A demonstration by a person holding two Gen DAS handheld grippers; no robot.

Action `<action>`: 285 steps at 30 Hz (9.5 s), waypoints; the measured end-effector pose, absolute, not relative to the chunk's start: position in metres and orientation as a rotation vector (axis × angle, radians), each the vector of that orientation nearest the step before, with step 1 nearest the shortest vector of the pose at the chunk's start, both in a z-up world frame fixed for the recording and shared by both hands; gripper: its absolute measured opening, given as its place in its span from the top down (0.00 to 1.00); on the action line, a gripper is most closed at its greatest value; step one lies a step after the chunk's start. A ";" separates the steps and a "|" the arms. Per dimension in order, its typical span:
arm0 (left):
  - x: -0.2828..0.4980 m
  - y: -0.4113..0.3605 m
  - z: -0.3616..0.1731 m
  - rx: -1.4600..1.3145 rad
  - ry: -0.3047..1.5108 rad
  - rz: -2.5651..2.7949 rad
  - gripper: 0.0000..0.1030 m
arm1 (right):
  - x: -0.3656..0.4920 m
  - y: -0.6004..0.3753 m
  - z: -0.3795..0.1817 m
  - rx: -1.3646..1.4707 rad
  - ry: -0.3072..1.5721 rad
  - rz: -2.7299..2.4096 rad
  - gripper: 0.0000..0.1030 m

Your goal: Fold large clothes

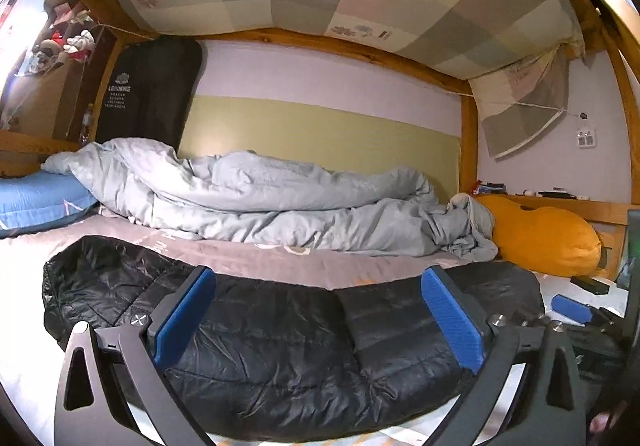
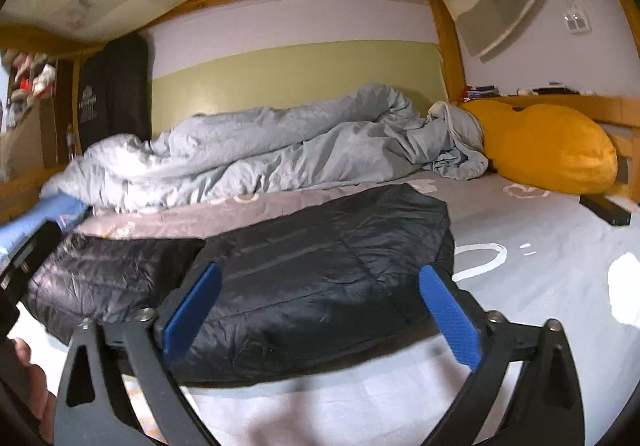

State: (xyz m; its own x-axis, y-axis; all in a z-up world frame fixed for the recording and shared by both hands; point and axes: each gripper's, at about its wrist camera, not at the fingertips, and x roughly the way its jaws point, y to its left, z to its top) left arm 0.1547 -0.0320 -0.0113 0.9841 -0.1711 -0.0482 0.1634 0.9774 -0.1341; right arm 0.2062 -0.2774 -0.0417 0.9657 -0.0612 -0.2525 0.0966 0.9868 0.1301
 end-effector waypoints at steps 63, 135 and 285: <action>0.212 0.054 -0.056 -0.049 0.675 -0.142 0.00 | 0.196 -0.186 0.031 -0.019 0.374 0.348 0.64; 0.229 0.007 -0.012 0.080 0.477 0.063 0.00 | 0.270 -0.281 0.008 0.140 0.662 0.408 0.21; 0.242 -0.204 -0.006 -0.011 0.191 -0.264 0.00 | 0.234 -0.531 -0.006 0.063 0.238 -0.139 0.01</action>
State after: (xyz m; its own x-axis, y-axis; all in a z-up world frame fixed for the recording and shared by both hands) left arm 0.2418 -0.2040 -0.0061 0.9475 -0.2601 -0.1859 0.2580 0.9655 -0.0358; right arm 0.2344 -0.5311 -0.0055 0.9622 -0.1300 -0.2391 0.1449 0.9884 0.0457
